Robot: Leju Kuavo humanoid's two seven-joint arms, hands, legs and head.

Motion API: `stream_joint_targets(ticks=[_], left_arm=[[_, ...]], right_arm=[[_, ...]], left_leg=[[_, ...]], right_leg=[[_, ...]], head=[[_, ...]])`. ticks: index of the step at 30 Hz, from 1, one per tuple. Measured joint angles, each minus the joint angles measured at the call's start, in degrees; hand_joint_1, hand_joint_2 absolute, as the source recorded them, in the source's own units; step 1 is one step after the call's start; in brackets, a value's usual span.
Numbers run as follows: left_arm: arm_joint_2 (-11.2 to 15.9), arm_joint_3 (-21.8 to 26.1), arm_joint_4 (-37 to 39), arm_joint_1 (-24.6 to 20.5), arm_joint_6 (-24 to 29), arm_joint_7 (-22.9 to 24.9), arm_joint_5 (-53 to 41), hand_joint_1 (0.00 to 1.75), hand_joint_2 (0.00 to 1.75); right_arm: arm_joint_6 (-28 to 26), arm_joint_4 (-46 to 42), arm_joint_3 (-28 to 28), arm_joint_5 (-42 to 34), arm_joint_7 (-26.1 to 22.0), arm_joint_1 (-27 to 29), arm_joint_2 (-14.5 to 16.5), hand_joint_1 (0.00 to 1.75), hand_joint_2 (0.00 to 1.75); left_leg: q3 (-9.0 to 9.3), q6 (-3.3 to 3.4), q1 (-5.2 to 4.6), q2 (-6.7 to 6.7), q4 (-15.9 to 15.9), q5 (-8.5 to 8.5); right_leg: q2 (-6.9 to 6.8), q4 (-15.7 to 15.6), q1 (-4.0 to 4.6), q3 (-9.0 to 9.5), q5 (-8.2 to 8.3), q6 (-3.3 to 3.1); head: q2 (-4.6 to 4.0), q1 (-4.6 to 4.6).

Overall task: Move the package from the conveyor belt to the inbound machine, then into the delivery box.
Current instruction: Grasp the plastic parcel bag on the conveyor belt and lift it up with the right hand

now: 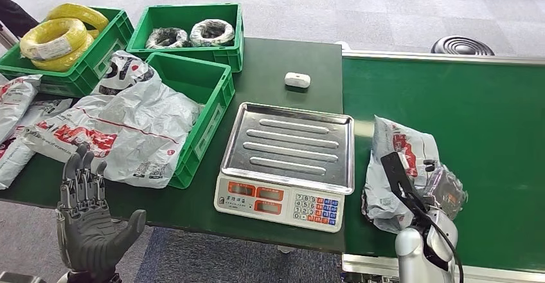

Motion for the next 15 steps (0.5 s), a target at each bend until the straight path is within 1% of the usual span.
stream_joint_targets(ticks=[2,4,6,8,9,12,15], left_arm=[[0.0,-0.1,0.0,0.0,-0.1,0.0,0.4,0.0,1.75],[0.2,-0.4,0.0,0.0,0.0,0.0,0.9,0.0,1.75],[0.3,-0.6,0.0,-0.2,0.2,0.0,1.4,0.0,1.75],[0.5,-0.8,0.1,-0.7,0.3,0.0,2.0,0.0,1.75],[0.7,-0.9,0.2,-1.2,0.4,0.0,2.3,0.0,1.75],[1.0,-0.9,0.5,-2.6,0.5,0.0,2.9,0.0,1.75],[1.1,-0.8,0.5,-2.7,0.5,0.0,3.0,0.0,1.75]], right_arm=[[-2.5,-0.7,0.6,6.1,0.3,-0.3,-0.7,0.0,1.75],[-3.0,-1.3,1.2,12.6,1.5,-1.0,-1.7,0.0,1.75],[-1.4,-1.2,1.9,15.7,3.3,-2.3,-3.0,0.0,1.75],[1.0,1.1,3.3,16.1,4.3,-5.1,-4.9,0.0,1.75],[2.2,4.3,4.5,16.1,3.9,-7.8,-6.3,0.0,1.75],[4.1,18.9,9.3,16.1,0.4,-18.1,-10.6,0.0,1.75],[4.1,29.4,12.9,16.1,-0.7,-24.3,-12.6,0.0,1.75]], left_leg=[[0.0,0.0,0.0,0.01,0.0,0.0],[0.0,0.0,0.0,0.02,0.0,0.0],[-0.01,0.0,0.0,0.02,0.0,0.0],[-0.06,0.01,-0.01,0.06,0.0,0.0],[-0.06,0.01,-0.01,0.11,0.0,0.01],[0.1,0.09,-0.02,0.18,0.0,0.09],[0.11,0.12,-0.02,-0.1,0.0,0.16]], right_leg=[[0.0,0.0,0.0,0.0,0.0,0.0],[0.0,0.0,0.0,0.01,0.0,0.0],[0.0,0.0,-0.01,0.03,0.01,0.0],[0.02,0.0,-0.02,0.04,0.04,0.0],[0.05,0.0,-0.03,0.04,0.08,-0.02],[0.1,0.0,-0.05,0.08,0.2,-0.01],[-0.12,0.0,-0.04,0.13,0.19,0.03]], head=[[0.0,0.0],[0.0,0.01],[0.0,0.02],[0.0,0.0],[0.0,-0.01],[0.0,0.02],[0.0,0.0]])
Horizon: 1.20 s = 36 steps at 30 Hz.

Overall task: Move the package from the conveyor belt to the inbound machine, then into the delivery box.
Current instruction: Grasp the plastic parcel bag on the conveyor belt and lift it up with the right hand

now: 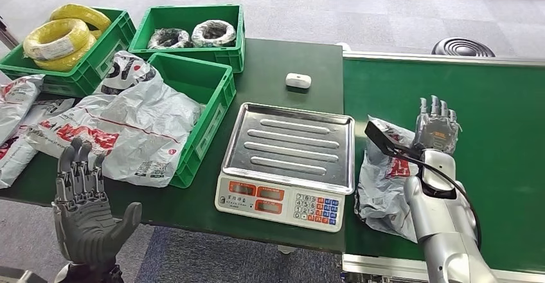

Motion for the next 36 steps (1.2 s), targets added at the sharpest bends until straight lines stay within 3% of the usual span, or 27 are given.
stream_joint_targets(ticks=[8,14,36], left_arm=[[0.2,0.3,0.0,0.2,0.0,0.0,0.0,0.0,1.75],[0.3,0.5,0.0,0.1,-0.6,0.0,-0.1,0.0,1.75],[0.3,1.8,0.0,0.2,-2.1,0.0,-0.9,0.0,1.75]], right_arm=[[0.4,12.7,3.8,0.0,0.5,-5.4,-1.8,0.0,1.75],[7.9,17.3,3.5,-2.6,-2.3,-7.3,-2.1,0.0,1.75],[15.8,20.8,1.8,-8.8,-8.0,-8.3,-1.8,0.0,1.75]], left_leg=[[-0.15,-0.01,0.01,-0.16,0.0,-0.03],[-0.14,-0.01,0.0,-0.17,0.0,-0.03],[-0.14,-0.01,0.0,-0.17,0.0,-0.03]], right_leg=[[-0.07,0.0,0.02,-0.09,-0.08,0.07],[-0.07,0.0,0.0,-0.08,-0.08,0.08],[-0.07,0.0,0.0,-0.08,-0.08,0.08]], head=[[0.0,0.01],[0.0,0.01],[0.0,0.0]])
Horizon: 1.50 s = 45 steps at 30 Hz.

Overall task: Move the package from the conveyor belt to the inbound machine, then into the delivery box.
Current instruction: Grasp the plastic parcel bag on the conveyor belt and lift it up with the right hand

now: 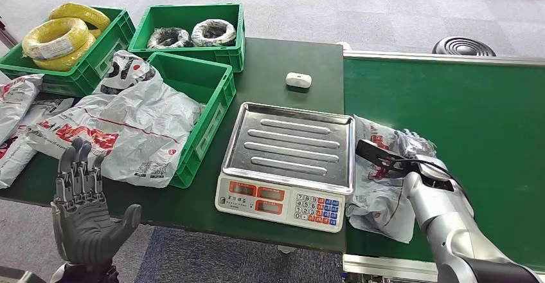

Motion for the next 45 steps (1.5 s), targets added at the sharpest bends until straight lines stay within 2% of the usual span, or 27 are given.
stream_joint_targets(ticks=[3,7,8,11,12,28,31,34,36,39,42,45], left_arm=[[0.0,0.1,0.0,0.0,-0.1,0.0,0.0,0.0,1.75],[0.0,0.2,0.0,-0.1,-0.2,0.0,-0.1,0.0,1.75],[0.0,0.3,0.0,-0.1,-0.3,0.0,-0.1,0.0,1.75],[0.0,0.4,0.0,-0.1,-0.3,0.0,-0.2,0.0,1.75],[0.0,0.4,0.0,-0.1,-0.3,0.0,-0.3,0.0,1.75],[-0.7,1.0,-0.1,-0.1,-0.2,0.0,-0.6,0.0,1.75],[-0.8,1.1,-0.6,0.2,0.6,0.0,-0.7,0.0,1.75],[-1.0,1.3,-1.8,1.1,1.7,0.0,-1.0,0.0,1.75],[-1.3,1.4,-2.9,2.2,2.0,0.0,-1.0,0.0,1.75],[-1.4,1.4,-3.9,3.4,1.6,0.0,-0.8,0.0,1.75],[-1.4,1.3,-3.9,3.5,1.5,0.0,-0.4,0.0,1.75],[-1.4,1.3,-3.9,3.5,1.5,0.0,-0.4,0.0,1.75]], right_arm=[[3.4,0.2,-0.2,-2.2,-2.3,0.0,0.0,0.0,1.75],[5.6,0.3,-0.3,-3.1,-2.7,0.0,-0.1,0.0,1.75],[5.7,0.3,-0.3,-3.2,-2.7,0.0,-0.1,0.12,1.75],[5.7,0.3,-0.3,-3.4,-2.7,0.0,-0.2,1.42,1.75],[5.5,0.3,-0.3,-3.6,-2.7,0.0,-0.2,1.74,1.75],[2.1,0.2,-0.3,-4.7,-3.0,0.2,0.1,1.75,1.75],[-1.3,-0.1,-0.1,-4.8,-3.0,0.3,0.3,1.75,1.75],[-9.0,-1.8,0.3,-3.2,-0.2,0.3,0.7,1.75,1.75],[-16.4,-5.9,0.6,0.3,4.4,0.7,1.1,1.75,1.75],[-24.7,-19.2,0.8,6.8,9.5,2.6,1.5,1.75,1.75],[-26.9,-33.2,0.7,8.7,10.0,4.3,2.1,1.75,1.75],[-27.2,-41.2,0.6,8.8,10.0,5.7,2.6,1.75,1.75]], left_leg=[[0.0,0.0,0.0,0.0,0.0,0.0],[0.0,0.0,0.0,0.01,0.0,0.0],[0.0,0.0,0.0,0.01,0.0,0.0],[0.01,0.0,0.0,0.01,0.0,0.0],[0.0,0.0,0.0,0.01,0.0,0.0],[-0.01,0.0,0.0,0.0,0.0,0.0],[-0.03,0.0,0.0,0.05,0.0,0.0],[-0.05,0.0,0.0,0.1,0.0,0.0],[-0.08,0.0,0.0,0.07,0.0,0.01],[-0.15,-0.01,0.01,-0.01,0.0,0.01],[-0.15,-0.02,0.01,0.08,0.0,-0.01],[-0.14,-0.02,0.01,0.09,0.0,-0.02]], right_leg=[[0.0,0.0,0.0,-0.01,0.0,0.0],[0.0,0.0,0.0,-0.01,0.0,0.0],[0.0,0.0,0.0,-0.01,0.0,0.0],[0.0,0.0,0.0,-0.01,0.0,0.0],[0.0,0.0,0.0,-0.01,0.0,0.0],[0.0,0.0,0.0,0.0,0.0,0.0],[0.01,0.0,0.0,-0.01,0.0,0.0],[0.04,0.0,0.0,-0.03,0.01,-0.01],[0.03,0.0,0.0,-0.08,0.01,-0.01],[-0.01,0.0,0.01,-0.15,0.0,0.0],[0.05,0.0,0.03,-0.2,-0.01,0.0],[0.08,0.0,0.03,-0.19,-0.02,-0.01]], head=[[0.0,0.0],[0.0,0.0],[0.0,0.01],[0.0,0.01],[0.0,0.01],[0.0,0.0],[0.0,0.0],[0.0,-0.01],[0.0,-0.01],[0.0,0.0],[0.0,-0.01],[0.0,0.01]])
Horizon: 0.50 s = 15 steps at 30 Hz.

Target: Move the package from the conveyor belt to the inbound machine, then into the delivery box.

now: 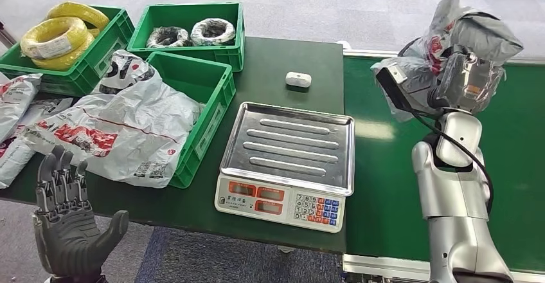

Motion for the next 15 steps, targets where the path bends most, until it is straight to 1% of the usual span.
stream_joint_targets(ticks=[3,5,9,15], left_arm=[[0.1,-0.1,0.1,0.0,0.0,0.0,0.2,0.0,1.75],[0.1,-0.2,0.3,-0.1,0.0,0.0,0.3,0.0,1.75],[0.1,-1.0,1.2,-0.4,0.0,0.0,0.4,0.0,1.75],[0.1,-1.7,2.7,-1.0,-0.4,0.0,0.6,0.0,1.75]], right_arm=[[-2.7,-4.0,0.0,0.0,0.1,1.0,0.2,1.75,1.75],[-4.1,-5.8,0.4,0.0,1.1,1.7,0.3,1.75,1.75],[-4.5,-8.4,2.3,0.0,3.5,3.3,0.2,1.75,1.75],[-5.8,-8.6,4.1,0.0,3.6,4.2,0.2,1.75,1.75]], left_leg=[[0.0,0.0,-0.01,-0.02,0.0,0.0],[0.0,0.01,-0.02,-0.02,0.0,0.01],[0.02,0.01,-0.02,0.01,0.0,0.01],[0.01,0.01,-0.01,-0.02,0.0,0.01]], right_leg=[[0.0,0.0,-0.02,0.02,0.01,0.0],[0.0,0.0,-0.04,0.03,0.01,0.01],[0.01,0.0,-0.03,0.02,0.02,0.01],[0.0,0.0,-0.03,0.01,0.02,0.01]], head=[[0.0,0.01],[0.0,0.01],[0.0,-0.01],[0.0,-0.01]])
